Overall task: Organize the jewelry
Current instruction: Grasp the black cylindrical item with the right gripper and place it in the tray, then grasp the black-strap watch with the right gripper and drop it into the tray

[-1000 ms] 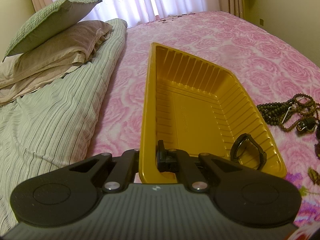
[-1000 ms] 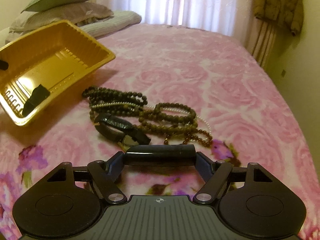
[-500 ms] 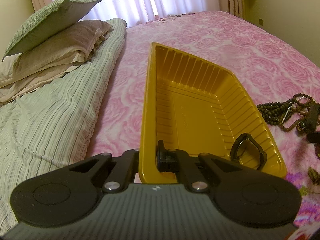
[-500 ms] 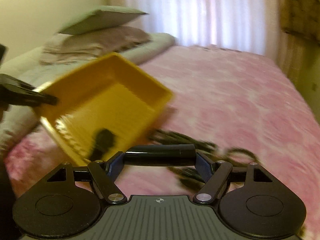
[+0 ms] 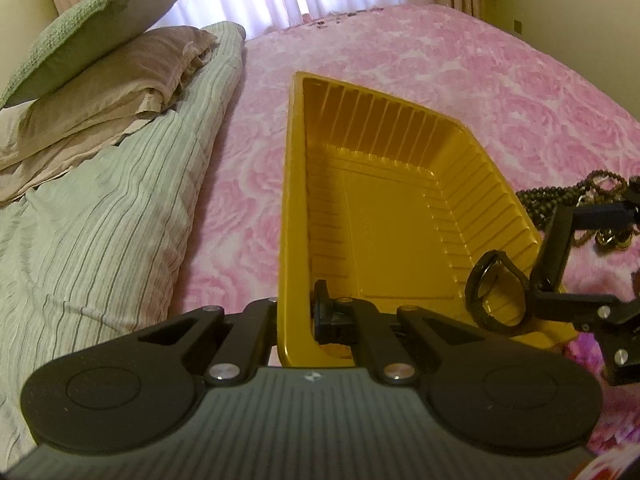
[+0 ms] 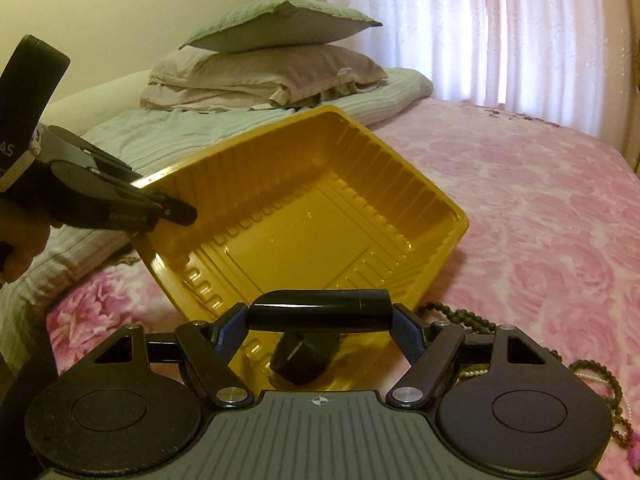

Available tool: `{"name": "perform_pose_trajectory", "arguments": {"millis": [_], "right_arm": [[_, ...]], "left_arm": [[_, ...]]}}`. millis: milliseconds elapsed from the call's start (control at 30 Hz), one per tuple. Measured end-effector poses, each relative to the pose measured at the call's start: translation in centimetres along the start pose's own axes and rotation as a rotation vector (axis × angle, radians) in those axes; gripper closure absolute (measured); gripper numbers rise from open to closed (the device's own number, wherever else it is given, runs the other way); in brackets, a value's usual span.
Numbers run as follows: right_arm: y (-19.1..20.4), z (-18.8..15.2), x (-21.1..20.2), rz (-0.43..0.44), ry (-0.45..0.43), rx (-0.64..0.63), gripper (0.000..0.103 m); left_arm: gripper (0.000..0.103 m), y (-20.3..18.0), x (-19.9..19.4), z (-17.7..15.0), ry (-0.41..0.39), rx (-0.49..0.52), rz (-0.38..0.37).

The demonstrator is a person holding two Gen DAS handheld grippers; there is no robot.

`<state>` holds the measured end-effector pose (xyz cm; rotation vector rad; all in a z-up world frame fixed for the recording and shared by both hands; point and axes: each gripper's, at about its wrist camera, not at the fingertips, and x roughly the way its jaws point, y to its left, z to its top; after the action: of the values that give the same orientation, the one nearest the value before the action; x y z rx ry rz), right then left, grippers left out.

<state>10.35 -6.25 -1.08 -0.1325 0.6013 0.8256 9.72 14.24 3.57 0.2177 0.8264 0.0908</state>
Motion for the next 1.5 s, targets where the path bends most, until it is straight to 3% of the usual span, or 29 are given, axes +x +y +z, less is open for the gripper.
{"name": "perform_pose_trajectory", "arguments": {"millis": [700, 833, 967, 1400, 1500], "right_arm": [[0.5, 1.0, 2.1, 0.062, 0.015, 0.057, 0.027], [0.2, 0.9, 1.3, 0.043, -0.01, 0.087, 0.022], [-0.8, -0.1, -0.4, -0.017, -0.023, 0.119, 0.021], [-8.8, -7.5, -7.8, -0.354, 0.027, 0.362, 0.021], [-9.9, -8.4, -8.5, -0.386, 0.033, 0.401, 0.021]], "left_arm": [[0.101, -0.2, 0.1, 0.3, 0.021, 0.032, -0.007], [0.101, -0.2, 0.1, 0.4, 0.021, 0.032, -0.008], [0.101, -0.2, 0.1, 0.4, 0.02, 0.032, -0.007], [0.101, -0.2, 0.2, 0.4, 0.018, 0.029, -0.004], [0.101, -0.2, 0.2, 0.4, 0.019, 0.028, -0.003]]}}
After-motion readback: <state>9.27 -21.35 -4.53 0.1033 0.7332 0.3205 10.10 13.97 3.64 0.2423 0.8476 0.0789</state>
